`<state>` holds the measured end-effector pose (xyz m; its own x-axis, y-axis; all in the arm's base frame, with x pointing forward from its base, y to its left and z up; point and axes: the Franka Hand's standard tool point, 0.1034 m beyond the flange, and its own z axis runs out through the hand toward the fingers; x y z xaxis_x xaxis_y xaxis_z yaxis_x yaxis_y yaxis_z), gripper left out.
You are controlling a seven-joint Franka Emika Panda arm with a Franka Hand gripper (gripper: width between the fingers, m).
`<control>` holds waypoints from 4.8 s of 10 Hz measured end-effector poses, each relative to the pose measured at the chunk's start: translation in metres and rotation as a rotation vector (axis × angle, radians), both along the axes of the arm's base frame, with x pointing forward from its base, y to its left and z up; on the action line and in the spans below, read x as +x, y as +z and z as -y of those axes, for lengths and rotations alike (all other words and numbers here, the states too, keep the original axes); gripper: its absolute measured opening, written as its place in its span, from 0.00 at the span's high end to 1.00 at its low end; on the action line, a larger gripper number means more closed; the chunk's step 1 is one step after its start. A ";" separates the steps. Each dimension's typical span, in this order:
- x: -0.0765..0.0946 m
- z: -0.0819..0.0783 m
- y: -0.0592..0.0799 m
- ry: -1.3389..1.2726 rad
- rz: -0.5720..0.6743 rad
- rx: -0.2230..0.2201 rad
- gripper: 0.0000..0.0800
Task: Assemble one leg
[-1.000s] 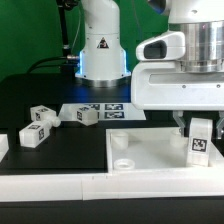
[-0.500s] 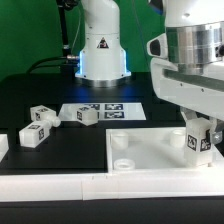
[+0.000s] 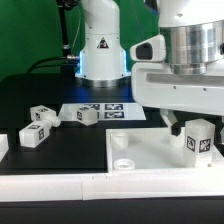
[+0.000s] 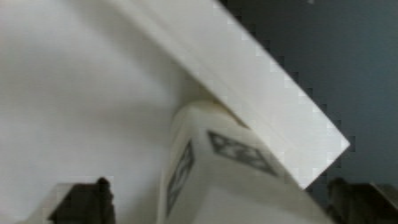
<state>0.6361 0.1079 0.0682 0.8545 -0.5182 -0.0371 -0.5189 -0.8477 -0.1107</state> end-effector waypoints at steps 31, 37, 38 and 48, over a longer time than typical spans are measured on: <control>-0.001 -0.008 0.003 0.542 0.043 -0.077 0.19; -0.005 0.013 -0.003 1.038 0.042 -0.065 0.35; -0.005 0.012 -0.003 1.002 0.039 -0.063 0.52; -0.009 -0.014 -0.004 -0.255 -0.068 -0.039 0.63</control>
Offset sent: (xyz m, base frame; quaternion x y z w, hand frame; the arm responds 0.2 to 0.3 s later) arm 0.0000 0.0000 0.0000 0.0000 0.0000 -0.1296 0.9916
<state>0.6270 0.1217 0.0643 0.6926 -0.7183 -0.0655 -0.7211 -0.6918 -0.0379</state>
